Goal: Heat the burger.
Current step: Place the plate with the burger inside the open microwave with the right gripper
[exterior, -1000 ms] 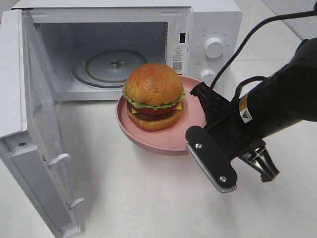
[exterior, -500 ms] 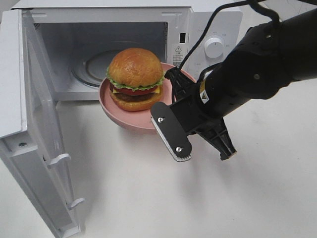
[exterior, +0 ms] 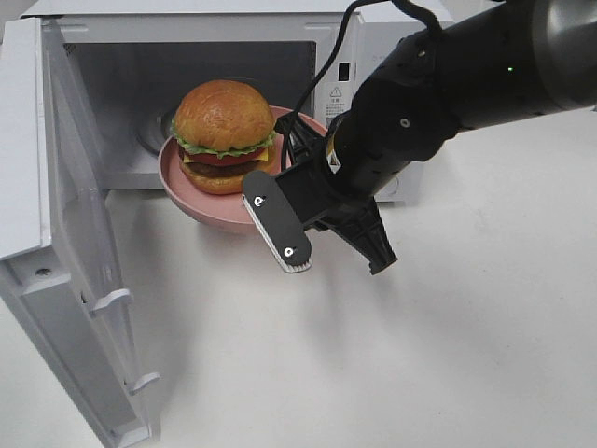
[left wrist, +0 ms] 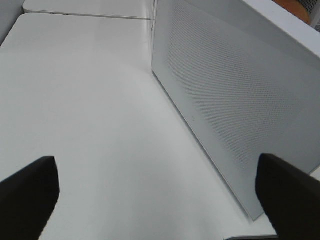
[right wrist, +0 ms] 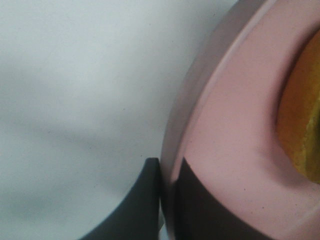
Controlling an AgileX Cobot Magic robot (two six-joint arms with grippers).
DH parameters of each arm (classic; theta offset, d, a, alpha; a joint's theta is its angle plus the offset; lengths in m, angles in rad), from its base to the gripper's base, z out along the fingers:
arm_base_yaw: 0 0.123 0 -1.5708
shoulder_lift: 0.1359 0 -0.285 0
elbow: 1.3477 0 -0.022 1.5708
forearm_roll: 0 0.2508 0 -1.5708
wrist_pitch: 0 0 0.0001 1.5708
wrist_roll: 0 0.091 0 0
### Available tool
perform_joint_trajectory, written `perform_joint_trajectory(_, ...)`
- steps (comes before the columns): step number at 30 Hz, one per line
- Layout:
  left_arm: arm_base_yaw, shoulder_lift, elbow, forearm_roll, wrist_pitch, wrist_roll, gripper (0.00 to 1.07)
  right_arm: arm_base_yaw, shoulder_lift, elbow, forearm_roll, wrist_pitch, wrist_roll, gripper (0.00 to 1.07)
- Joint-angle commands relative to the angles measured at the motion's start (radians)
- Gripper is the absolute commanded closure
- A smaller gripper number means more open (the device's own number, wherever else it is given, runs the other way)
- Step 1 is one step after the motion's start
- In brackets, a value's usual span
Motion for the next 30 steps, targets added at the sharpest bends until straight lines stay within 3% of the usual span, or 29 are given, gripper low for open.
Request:
perform_joint_trajectory(1, 0.002, -0.015, 0.0, -0.009, -0.014, 0.0, 0.07, -0.007, 0.01, -0.046, -0.02, -0.02, 0.03, 1.07)
perform_joint_trajectory(18, 0.002, -0.015, 0.0, -0.009, -0.014, 0.0, 0.07, -0.007, 0.144, -0.239, -0.026, 0.083, 0.085, 1.07)
perform_joint_trajectory(30, 0.002, -0.015, 0.0, -0.009, -0.014, 0.0, 0.07, -0.007, 0.265, -0.459, -0.094, 0.171, 0.242, 1.07)
